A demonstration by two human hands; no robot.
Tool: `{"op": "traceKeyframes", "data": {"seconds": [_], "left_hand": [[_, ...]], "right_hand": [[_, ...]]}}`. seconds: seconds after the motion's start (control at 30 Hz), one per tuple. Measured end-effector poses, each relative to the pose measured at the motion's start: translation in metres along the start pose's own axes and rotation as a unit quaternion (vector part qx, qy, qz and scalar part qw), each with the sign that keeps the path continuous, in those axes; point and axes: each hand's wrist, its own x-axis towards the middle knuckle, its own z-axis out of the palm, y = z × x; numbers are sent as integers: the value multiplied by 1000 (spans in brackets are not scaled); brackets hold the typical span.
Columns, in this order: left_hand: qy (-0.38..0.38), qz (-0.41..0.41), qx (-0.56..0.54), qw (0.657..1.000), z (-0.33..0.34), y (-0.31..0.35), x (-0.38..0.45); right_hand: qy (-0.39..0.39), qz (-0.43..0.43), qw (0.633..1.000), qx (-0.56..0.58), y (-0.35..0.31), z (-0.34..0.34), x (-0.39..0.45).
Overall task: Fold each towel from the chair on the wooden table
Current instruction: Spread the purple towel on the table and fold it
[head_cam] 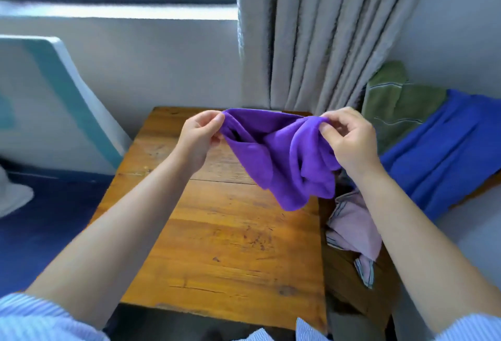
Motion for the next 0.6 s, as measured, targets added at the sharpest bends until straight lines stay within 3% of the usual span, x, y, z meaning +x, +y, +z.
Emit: {"op": "traceKeyframes", "data": {"seconds": [0.23,0.33,0.43,0.53,0.6], "left_hand": [[97,-119,-81,985,-151,4,-27],[149,-156,-39,976,-192,-11,-35],[176,-139,11,974,-211,-36,-32],[153,-116,123,974,-219,-71,-29],[108,-145,209,961,-222,-102,-33]], "right_hand": [[-39,-30,999,-13,-65,98,-57],[-102,-32,992,-74,-70,136,-91],[-163,-14,980,-115,-64,163,-120],[-241,6,956,-169,-42,187,-153],[-324,50,913,-243,-21,197,-173]]}}
